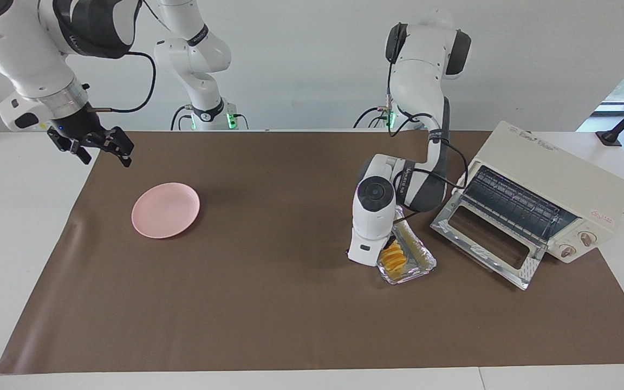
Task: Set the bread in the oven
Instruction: 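Carry the foil tray with the left gripper to the oven opening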
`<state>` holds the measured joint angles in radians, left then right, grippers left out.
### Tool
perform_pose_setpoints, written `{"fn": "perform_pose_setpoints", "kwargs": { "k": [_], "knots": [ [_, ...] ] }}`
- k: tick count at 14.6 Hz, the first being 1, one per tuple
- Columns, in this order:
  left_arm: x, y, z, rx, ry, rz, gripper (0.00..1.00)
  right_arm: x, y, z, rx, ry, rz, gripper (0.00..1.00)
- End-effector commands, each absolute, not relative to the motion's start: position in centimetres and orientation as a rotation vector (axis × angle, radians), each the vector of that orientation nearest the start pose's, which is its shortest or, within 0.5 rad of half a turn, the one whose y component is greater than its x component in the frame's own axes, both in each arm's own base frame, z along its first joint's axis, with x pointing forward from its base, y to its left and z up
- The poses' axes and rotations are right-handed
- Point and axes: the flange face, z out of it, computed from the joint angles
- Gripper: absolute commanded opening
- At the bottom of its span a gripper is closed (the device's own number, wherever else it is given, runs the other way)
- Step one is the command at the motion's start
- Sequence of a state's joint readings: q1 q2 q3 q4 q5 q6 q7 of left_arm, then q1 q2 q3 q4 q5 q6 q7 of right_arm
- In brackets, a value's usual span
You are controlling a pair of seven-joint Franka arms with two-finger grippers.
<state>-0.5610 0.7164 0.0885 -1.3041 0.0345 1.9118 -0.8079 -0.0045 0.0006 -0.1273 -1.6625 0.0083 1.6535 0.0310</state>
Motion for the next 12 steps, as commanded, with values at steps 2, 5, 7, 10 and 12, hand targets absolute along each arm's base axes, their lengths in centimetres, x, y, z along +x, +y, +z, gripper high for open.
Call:
{"fn": "perform_pose_setpoints", "kwargs": {
  "k": [2, 5, 7, 10, 12],
  "knots": [
    [63.5, -33.0, 31.4, -2.940, -0.474, 0.044, 0.00, 55.3, -6.2, 59.3, -3.139, 0.274, 0.005, 1.00],
    [63.8, -32.3, 31.7, -2.930, -0.482, 0.040, 0.00, 55.1, -2.8, 59.9, -3.145, 0.173, 0.007, 1.00],
    [64.6, -30.1, 32.8, -2.893, -0.528, 0.037, 0.00, 55.2, -1.5, 60.0, -3.146, 0.132, 0.002, 1.00],
    [65.3, -27.3, 35.4, -2.853, -0.592, 0.041, 0.00, 55.2, -1.5, 59.9, -3.148, 0.011, 0.003, 1.00],
    [66.1, -25.6, 36.4, -2.830, -0.647, 0.035, 0.00, 55.1, -2.4, 59.8, -3.142, 0.033, 0.019, 1.00]
  ]
}}
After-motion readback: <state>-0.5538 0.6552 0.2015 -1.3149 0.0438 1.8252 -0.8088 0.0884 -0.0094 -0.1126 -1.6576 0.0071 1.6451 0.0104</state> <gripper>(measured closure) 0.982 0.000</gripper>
